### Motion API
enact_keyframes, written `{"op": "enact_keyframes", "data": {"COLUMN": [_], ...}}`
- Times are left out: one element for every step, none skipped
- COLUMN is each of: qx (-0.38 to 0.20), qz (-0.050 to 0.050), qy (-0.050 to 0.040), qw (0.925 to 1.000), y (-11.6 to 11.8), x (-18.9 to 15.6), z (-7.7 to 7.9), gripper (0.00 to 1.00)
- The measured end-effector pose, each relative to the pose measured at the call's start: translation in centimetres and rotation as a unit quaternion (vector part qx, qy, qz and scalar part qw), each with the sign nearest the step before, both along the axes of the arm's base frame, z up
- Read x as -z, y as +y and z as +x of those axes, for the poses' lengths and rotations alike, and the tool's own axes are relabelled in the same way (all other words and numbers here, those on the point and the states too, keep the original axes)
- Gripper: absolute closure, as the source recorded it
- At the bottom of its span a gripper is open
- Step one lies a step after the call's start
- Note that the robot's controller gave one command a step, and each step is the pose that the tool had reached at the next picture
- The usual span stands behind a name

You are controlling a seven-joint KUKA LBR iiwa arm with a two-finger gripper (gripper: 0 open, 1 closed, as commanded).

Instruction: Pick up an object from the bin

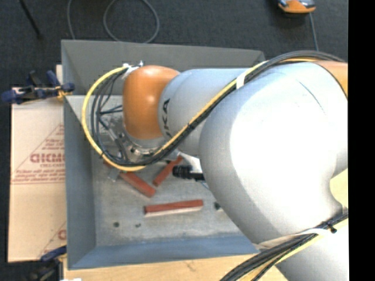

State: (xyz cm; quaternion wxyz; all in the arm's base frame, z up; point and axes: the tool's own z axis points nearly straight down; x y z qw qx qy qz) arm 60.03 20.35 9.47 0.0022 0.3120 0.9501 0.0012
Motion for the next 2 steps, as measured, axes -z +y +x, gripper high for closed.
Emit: {"op": "enact_keyframes", "data": {"qx": [-0.002, -0.003], "qz": [0.001, 0.000], "qy": [-0.0013, 0.0000], "qw": [1.0000, 1.0000], "y": [0.0, -0.1], "x": [-5.8, -8.1], "z": [0.2, 0.4], "gripper": [1.00, 1.00]}}
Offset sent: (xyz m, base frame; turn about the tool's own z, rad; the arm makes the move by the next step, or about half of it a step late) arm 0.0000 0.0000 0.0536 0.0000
